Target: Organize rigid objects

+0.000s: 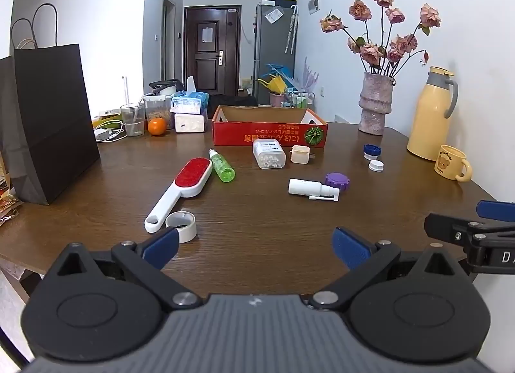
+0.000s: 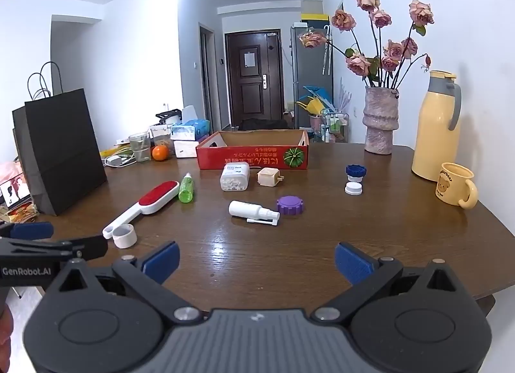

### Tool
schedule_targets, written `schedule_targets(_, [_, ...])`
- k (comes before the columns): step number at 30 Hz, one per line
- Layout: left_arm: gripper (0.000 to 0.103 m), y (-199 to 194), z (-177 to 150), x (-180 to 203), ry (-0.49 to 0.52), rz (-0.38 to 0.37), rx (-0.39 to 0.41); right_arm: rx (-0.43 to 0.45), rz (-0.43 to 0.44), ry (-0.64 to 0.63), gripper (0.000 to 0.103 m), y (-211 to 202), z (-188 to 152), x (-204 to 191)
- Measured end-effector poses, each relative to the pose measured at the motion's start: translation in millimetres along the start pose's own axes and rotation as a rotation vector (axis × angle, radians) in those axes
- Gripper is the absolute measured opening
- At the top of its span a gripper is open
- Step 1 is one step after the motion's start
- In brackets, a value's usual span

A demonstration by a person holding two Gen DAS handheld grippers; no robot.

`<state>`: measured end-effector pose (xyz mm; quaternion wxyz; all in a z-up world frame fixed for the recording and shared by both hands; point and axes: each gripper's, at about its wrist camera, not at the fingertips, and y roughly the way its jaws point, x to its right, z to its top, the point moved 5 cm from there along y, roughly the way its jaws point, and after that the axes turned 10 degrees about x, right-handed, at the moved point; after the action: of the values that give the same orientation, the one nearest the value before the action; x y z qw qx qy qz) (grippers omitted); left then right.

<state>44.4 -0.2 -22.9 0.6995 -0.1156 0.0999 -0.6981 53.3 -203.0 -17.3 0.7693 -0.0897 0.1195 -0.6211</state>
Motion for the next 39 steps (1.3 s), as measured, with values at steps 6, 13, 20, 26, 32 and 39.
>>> schedule_targets(6, [0.103, 1.3, 0.3, -0.1, -0.004, -0.008, -0.014, -0.006, -0.005, -0.003, 0.103, -5.2, -0.1, -3.4])
schedule_targets(13, [0.103, -0.9, 3.4, -4.2, -0.009, -0.005, -0.005, -0.019, -0.001, 0.01, 0.103, 0.4, -0.3, 0.2])
schedule_targets(20, [0.103, -0.3, 4.4, -5.6, -0.007, -0.001, -0.004, -0.016, 0.0, 0.003, 0.103, -0.6, -0.1, -1.2])
schedule_targets(26, [0.103, -0.7, 2.0, -8.9, -0.006, 0.0, -0.003, -0.015, -0.001, 0.003, 0.103, -0.7, -0.2, -1.4])
schedule_targets(32, [0.103, -1.1, 2.0, -7.8, -0.008, 0.001, -0.002, -0.015, -0.002, 0.001, 0.103, -0.3, -0.2, -1.4])
schedule_targets(39, [0.103, -1.5, 2.0, -7.5, -0.008, 0.002, -0.002, -0.013, -0.004, -0.003, 0.103, 0.3, -0.8, -1.8])
